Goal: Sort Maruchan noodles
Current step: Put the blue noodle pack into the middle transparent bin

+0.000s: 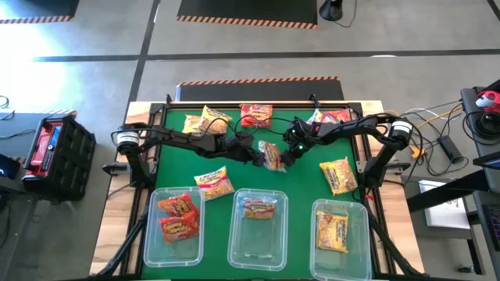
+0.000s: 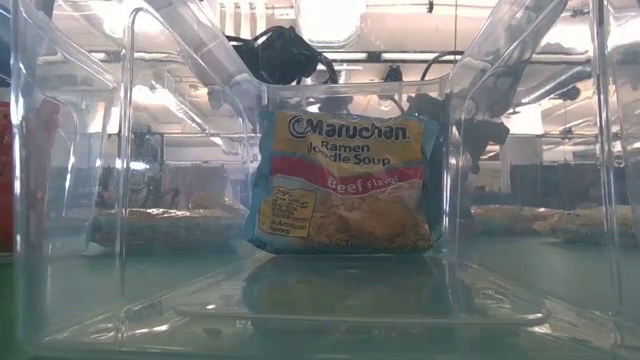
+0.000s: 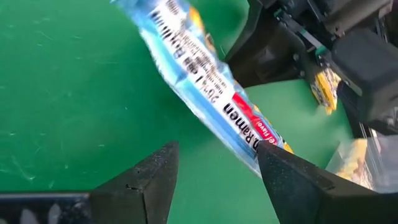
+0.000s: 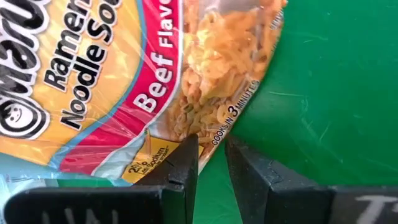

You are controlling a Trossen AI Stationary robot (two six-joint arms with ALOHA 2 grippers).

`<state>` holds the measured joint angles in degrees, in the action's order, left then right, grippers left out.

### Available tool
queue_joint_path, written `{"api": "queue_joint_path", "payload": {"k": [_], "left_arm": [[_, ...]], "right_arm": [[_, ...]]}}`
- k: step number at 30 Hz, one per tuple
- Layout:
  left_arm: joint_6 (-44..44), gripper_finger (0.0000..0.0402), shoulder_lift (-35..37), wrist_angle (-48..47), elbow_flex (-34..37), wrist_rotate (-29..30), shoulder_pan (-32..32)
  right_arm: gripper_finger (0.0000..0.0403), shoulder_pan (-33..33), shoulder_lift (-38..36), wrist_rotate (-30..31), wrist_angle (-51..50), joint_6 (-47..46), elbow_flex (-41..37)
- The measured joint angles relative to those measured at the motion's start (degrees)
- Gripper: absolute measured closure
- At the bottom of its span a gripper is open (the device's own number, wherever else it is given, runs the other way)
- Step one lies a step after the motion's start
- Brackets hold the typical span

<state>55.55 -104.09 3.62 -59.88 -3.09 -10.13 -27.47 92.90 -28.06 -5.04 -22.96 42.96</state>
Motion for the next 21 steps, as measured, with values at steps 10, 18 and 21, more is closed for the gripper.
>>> {"api": "queue_joint_path", "payload": {"k": [10,18,21], "left_arm": [[-1.9,0.0161,0.1,0.5,-0.2,-0.7,-0.9],[0.7,0.0146,-2.2,3.7,-0.2,-0.4,-2.2],[2.6,0.0145,-3.7,6.7,-0.2,-0.5,-2.1]], "right_arm": [[0.0326,0.0,0.0,0.0,0.8,0.0,-0.1],[0.0326,0.0,0.0,0.7,1.2,0.0,-0.1],[0.0326,0.0,0.0,0.8,1.6,0.0,-0.1]]}}
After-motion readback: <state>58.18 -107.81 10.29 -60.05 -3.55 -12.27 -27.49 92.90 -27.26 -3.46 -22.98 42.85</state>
